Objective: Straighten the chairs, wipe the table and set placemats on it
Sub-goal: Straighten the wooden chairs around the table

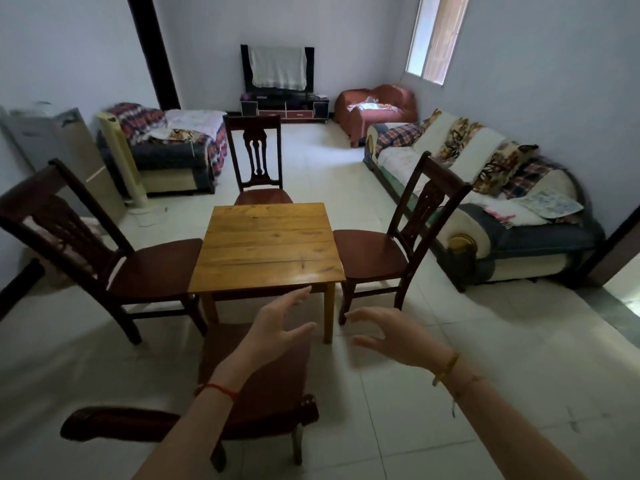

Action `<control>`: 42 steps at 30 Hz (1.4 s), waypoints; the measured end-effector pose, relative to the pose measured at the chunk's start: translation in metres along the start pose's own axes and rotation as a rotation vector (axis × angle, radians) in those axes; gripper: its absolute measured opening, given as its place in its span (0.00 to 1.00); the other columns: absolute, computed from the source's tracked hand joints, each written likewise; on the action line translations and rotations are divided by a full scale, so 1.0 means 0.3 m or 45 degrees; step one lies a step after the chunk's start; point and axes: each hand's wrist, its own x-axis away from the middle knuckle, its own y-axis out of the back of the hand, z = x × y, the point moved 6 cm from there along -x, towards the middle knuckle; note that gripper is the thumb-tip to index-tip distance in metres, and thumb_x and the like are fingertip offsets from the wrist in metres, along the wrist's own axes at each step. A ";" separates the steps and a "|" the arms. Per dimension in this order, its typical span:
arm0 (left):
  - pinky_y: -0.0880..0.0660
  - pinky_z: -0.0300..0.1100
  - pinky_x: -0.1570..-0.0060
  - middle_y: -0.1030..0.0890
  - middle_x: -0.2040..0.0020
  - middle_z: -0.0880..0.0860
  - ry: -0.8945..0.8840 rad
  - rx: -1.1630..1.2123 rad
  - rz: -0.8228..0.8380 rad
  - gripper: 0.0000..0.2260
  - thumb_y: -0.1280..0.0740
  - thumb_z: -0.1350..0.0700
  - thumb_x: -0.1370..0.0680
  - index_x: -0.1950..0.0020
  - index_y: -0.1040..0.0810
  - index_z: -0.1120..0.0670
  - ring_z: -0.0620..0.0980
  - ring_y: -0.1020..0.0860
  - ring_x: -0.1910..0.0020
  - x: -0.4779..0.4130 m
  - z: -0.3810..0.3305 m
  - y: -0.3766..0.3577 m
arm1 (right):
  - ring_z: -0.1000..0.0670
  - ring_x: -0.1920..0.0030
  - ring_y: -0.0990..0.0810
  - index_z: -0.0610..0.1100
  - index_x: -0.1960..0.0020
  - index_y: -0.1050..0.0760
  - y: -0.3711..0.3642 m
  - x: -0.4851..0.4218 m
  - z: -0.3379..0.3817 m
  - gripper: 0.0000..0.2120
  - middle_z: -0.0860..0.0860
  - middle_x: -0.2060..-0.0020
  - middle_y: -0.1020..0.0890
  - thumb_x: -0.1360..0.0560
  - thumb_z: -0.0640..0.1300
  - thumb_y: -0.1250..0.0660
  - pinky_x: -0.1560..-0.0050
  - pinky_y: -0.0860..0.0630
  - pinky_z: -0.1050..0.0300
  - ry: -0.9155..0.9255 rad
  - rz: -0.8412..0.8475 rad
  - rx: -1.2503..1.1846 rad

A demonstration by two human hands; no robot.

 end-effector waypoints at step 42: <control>0.38 0.26 0.32 0.29 0.28 0.43 -0.020 0.176 -0.320 0.32 0.26 0.49 0.26 0.24 0.33 0.50 0.35 0.34 0.28 -2.291 -0.505 -1.081 | 0.58 0.35 0.27 0.50 0.26 0.36 1.330 -0.851 -2.185 0.35 0.56 0.32 0.27 0.29 0.62 0.32 0.37 0.27 0.63 0.121 -0.280 -0.438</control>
